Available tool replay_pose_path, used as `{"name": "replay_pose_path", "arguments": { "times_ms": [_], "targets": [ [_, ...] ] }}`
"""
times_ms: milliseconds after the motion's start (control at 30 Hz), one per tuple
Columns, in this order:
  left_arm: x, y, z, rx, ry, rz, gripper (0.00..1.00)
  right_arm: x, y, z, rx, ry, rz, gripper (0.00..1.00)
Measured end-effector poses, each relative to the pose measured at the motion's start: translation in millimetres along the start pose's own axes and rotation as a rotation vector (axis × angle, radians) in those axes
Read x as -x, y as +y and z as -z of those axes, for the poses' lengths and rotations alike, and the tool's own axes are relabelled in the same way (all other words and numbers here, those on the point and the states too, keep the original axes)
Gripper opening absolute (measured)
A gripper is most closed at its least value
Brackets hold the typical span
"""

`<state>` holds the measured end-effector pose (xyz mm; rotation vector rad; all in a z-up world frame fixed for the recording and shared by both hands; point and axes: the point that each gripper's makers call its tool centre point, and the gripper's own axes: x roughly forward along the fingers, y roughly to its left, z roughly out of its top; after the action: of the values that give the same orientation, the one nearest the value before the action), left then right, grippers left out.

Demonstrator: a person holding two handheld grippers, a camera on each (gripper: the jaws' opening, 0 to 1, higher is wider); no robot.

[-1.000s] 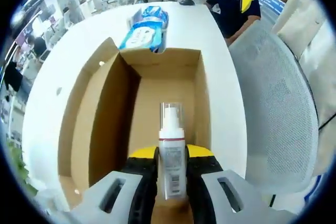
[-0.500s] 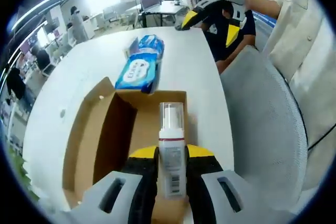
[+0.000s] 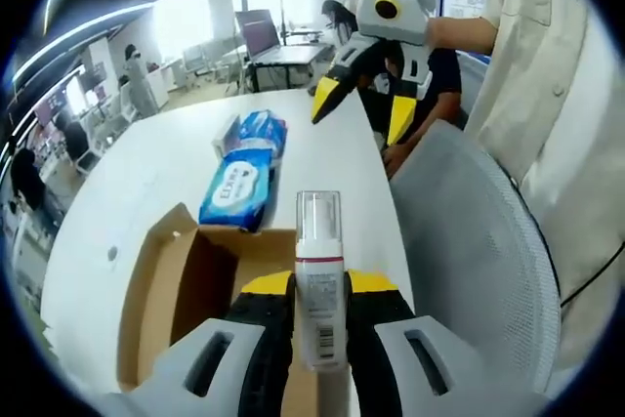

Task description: Operate the shoe box by opening the lid, removing the specified soft item, and placing it in the target area until the item is outside and the box remains undamaged.

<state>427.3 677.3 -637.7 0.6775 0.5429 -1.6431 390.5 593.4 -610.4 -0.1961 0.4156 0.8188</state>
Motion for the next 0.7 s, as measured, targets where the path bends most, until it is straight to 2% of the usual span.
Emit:
{"name": "replay_pose_path", "arguments": {
  "times_ms": [267,700],
  "targets": [
    [-2.3,-14.9,-19.3,-0.018,-0.076,0.035,0.17,-7.1,14.3,-7.1,0.022,-0.015,-0.062,0.32],
    [-11.3,-35.0,-33.4,-0.056,-0.123,0.098,0.17,-14.4,33.0,-20.1,0.084,-0.040,-0.150,0.23]
  ]
}}
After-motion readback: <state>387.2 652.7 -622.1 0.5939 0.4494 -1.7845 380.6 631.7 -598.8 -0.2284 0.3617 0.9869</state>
